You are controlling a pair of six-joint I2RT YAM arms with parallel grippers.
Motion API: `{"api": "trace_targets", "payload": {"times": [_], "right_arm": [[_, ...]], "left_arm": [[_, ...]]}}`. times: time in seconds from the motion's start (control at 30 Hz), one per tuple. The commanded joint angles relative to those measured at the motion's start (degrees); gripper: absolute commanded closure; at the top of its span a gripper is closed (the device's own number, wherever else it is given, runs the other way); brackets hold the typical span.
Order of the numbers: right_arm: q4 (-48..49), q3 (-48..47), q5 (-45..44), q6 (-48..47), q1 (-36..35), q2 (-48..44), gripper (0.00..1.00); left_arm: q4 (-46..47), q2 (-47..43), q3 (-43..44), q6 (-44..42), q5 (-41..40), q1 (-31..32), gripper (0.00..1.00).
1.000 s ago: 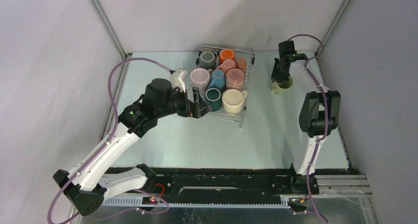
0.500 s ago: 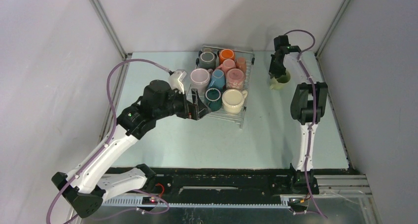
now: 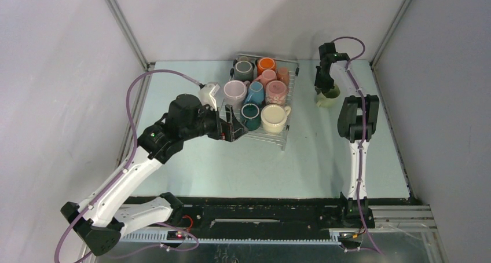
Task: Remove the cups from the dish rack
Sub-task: Place the cup at the center of the board, then unload the cup from the dish rack.
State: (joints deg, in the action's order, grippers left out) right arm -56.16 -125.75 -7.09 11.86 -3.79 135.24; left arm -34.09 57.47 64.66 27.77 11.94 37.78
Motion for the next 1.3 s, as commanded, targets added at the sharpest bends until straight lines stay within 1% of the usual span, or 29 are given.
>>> {"api": "trace_targets", "payload": {"times": [0.0, 0.13, 0.3, 0.4, 0.5, 0.57, 0.6, 0.8, 0.93, 0.97, 1.1, 1.27], "right_arm": [[-0.66, -2.78, -1.12, -1.42, 0.27, 0.14, 0.75], [-0.60, -3.42, -0.82, -1.05, 0.17, -0.94, 0.62], [-2.90, -6.54, -2.49, -0.78, -0.07, -2.24, 0.48], [-3.65, -5.92, -4.07, -0.48, -0.16, -4.90, 0.40], [-2.94, -2.99, -5.48, 0.09, -0.16, -9.12, 0.33], [-1.85, -0.10, -5.71, 0.58, -0.16, -12.66, 0.09], [-1.21, 1.49, -5.66, 0.93, -0.16, -14.51, 0.02], [3.79, 11.73, -3.09, 3.35, -0.45, -26.81, 0.00], [7.21, 19.78, -0.66, 6.66, -1.09, -34.73, 0.00], [7.93, 21.77, -0.17, 7.26, -1.33, -36.72, 0.00], [12.48, 31.40, 2.39, 9.32, -2.38, -44.25, 0.00], [16.13, 40.04, 4.73, 10.98, -4.46, -52.34, 0.00]], "left_arm": [[0.25, -0.01, -0.78, -1.27, -0.44, 0.26, 0.00], [-0.13, 0.33, -0.53, -1.19, -0.86, 0.25, 0.00], [-0.99, 0.78, 0.51, -1.27, -1.66, 0.24, 0.00], [-1.49, 1.30, 1.34, -1.40, -2.52, 0.20, 0.00], [-1.60, 1.94, 2.22, -1.25, -3.29, 0.23, 0.00], [-1.77, 2.47, 2.94, -1.15, -4.29, 0.27, 0.00], [-2.00, 2.88, 3.39, -1.30, -4.88, 0.27, 0.00], [-2.98, 6.03, 5.58, -2.88, -9.61, 0.22, 0.00], [-2.08, 8.54, 5.94, -6.97, -11.81, 0.27, 0.00], [-1.61, 9.18, 6.06, -7.83, -13.84, 0.27, 0.00], [0.62, 12.46, 6.71, -10.42, -13.89, 0.22, 0.00], [2.81, 17.84, 7.93, -13.84, -15.94, 0.27, 0.00]]}}
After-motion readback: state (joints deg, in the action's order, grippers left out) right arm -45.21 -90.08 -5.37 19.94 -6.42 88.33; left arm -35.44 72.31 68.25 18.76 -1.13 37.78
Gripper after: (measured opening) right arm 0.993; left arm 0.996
